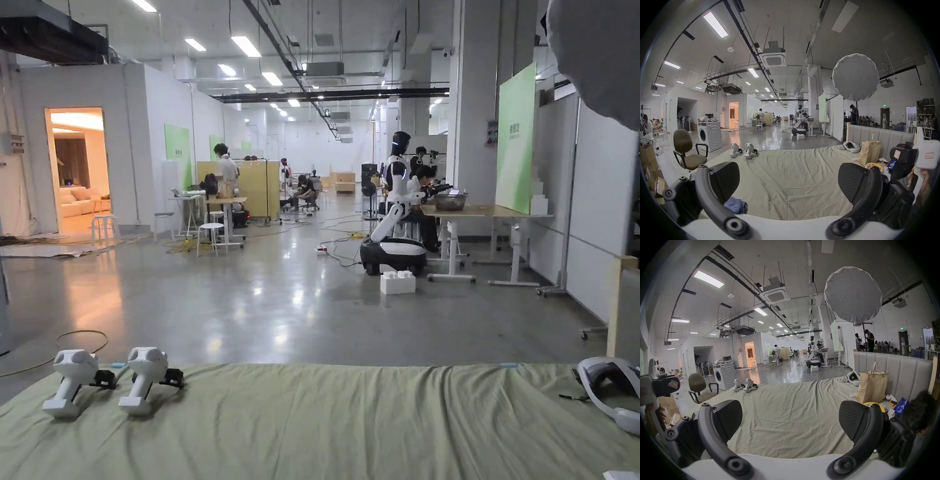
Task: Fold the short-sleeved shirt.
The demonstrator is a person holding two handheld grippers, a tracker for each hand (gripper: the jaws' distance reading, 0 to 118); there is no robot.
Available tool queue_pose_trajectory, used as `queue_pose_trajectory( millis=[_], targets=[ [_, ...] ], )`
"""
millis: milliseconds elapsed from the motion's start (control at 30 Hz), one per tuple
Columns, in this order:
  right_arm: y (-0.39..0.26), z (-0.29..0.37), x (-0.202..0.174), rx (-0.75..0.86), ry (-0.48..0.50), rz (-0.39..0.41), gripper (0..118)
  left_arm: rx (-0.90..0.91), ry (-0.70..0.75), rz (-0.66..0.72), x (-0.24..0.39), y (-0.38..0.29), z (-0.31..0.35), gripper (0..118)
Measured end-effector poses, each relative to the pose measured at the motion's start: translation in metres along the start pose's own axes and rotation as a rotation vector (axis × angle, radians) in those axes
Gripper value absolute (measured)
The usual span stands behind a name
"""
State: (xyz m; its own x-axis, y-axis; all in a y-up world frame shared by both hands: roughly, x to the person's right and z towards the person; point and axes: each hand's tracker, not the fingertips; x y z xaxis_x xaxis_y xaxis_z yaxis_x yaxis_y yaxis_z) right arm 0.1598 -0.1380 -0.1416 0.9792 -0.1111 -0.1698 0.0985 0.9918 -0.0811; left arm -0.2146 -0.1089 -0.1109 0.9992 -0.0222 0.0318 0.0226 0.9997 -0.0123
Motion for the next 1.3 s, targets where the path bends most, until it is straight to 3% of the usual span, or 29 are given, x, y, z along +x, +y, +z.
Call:
queue_pose_trajectory(
  millis=[333,1300],
  targets=[
    [-0.002,-0.002,-0.01,-0.007,0.021,0.042,118,-0.021,-0.027,0.052,-0.002,-0.004,0.0,118],
    [0.002,0.001,-0.013,-0.025,0.047,0.03,118,-0.027,-0.028,0.108,-0.008,-0.003,0.001,118]
  ],
)
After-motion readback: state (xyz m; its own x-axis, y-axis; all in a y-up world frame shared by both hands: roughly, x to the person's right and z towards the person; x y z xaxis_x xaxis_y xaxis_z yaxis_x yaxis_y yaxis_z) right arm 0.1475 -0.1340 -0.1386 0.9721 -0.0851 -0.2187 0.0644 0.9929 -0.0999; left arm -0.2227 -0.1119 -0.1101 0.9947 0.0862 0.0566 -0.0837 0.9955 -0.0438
